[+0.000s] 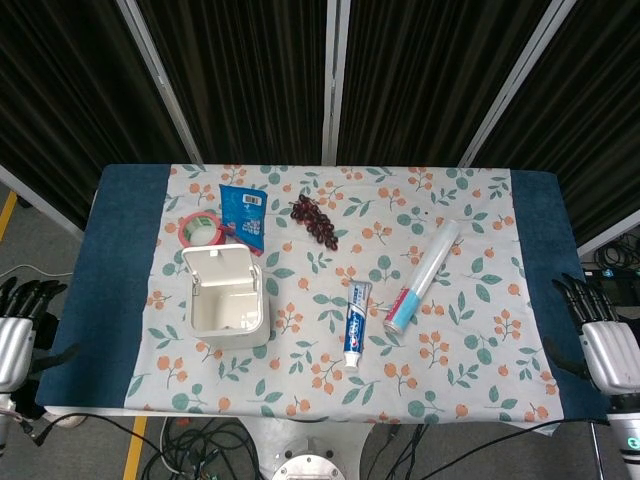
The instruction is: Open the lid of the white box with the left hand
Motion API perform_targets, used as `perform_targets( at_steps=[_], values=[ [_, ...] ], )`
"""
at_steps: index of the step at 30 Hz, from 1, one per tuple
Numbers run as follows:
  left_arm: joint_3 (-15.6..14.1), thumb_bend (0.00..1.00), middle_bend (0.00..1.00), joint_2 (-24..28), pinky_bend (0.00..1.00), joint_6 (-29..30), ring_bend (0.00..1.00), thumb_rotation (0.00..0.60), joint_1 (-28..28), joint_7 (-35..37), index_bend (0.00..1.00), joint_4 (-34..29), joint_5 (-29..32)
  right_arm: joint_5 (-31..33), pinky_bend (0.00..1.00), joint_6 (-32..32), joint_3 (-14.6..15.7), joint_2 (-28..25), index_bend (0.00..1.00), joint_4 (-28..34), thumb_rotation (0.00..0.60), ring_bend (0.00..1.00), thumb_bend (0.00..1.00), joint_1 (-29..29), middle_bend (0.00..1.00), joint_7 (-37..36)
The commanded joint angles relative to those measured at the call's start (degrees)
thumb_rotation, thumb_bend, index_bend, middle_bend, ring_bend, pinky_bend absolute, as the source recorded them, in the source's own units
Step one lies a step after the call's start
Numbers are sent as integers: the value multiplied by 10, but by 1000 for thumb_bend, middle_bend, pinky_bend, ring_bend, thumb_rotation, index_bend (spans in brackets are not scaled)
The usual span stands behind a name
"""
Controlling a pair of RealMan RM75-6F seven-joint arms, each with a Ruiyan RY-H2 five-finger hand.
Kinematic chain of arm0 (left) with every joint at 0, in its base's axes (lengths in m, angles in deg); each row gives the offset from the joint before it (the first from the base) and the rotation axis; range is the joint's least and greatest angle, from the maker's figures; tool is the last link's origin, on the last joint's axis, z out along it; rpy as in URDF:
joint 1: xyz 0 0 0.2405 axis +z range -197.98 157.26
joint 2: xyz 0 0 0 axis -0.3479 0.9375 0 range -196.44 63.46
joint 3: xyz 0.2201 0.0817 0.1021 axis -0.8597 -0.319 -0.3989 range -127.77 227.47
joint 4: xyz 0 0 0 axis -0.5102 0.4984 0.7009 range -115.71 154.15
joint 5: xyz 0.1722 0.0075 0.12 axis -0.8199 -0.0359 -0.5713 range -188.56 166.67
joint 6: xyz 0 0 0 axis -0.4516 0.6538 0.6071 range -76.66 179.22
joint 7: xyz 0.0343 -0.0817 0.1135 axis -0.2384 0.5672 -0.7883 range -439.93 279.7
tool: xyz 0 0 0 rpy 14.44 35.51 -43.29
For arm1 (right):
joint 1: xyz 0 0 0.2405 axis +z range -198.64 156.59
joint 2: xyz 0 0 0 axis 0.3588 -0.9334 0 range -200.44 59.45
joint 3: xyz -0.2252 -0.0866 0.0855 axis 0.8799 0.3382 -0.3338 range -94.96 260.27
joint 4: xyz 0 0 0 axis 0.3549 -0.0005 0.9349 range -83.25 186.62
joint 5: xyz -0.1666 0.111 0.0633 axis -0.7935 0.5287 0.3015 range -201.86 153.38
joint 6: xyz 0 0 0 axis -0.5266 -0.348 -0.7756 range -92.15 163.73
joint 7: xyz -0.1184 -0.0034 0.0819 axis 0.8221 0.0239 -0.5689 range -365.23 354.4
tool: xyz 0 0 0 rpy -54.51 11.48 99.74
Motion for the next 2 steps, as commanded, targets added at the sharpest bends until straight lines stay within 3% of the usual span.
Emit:
perform_targets(
  at_steps=[1, 2],
  values=[
    [-10, 87, 162, -19, 5, -1, 131, 600, 21, -24, 196, 4, 15, -2, 0, 6, 0, 6, 0, -3, 600, 0, 289, -5, 0, 1],
    [-11, 87, 162, -22, 5, 1, 131, 600, 24, -31, 196, 4, 15, -3, 0, 9, 0, 8, 0, -3, 600, 0, 289, -7, 0, 2]
  ],
)
